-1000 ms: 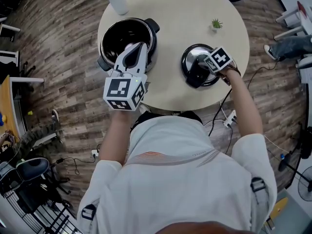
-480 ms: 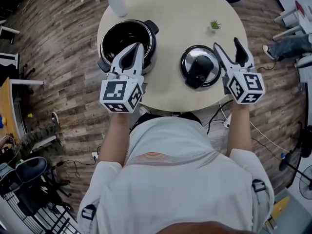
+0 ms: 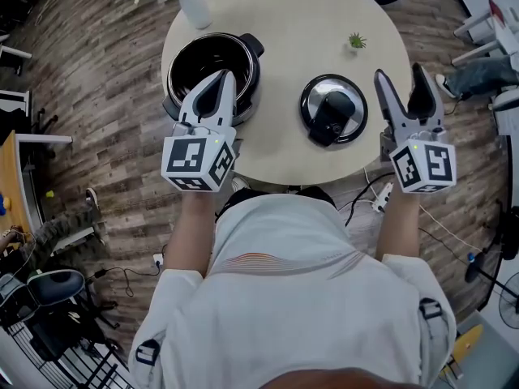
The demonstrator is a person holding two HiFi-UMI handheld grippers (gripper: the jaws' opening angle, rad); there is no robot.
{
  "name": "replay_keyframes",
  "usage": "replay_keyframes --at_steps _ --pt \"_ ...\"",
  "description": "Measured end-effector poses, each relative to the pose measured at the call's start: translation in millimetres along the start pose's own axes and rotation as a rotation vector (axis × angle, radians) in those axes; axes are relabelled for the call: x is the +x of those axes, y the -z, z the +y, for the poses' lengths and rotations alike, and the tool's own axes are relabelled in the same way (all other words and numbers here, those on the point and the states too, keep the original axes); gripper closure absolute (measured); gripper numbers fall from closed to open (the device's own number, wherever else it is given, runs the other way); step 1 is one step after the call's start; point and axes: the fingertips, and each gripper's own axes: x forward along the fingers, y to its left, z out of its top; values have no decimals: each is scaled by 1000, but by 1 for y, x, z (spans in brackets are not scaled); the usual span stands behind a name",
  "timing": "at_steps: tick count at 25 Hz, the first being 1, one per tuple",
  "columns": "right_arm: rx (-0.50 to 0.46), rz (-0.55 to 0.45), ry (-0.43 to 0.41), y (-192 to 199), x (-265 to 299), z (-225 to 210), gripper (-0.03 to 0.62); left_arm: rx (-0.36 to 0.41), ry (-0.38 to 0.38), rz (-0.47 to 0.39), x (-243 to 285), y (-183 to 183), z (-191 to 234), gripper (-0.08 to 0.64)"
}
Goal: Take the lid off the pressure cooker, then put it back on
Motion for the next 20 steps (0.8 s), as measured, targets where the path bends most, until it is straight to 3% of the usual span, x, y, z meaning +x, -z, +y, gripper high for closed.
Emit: replay_keyframes --at_steps 3,7,10,20 --pt "-18 149 -45 28 11 5 255 0 1 4 -1 1 1 555" --pt "-72 515 -205 107 28 21 255 -3 3 8 -2 2 1 555" --pt "-98 720 -303 168 33 29 255 -3 4 10 -3 3 -1 555" --pt "-137 1108 -456 327 44 27 255 -6 -25 27 -8 9 6 554"
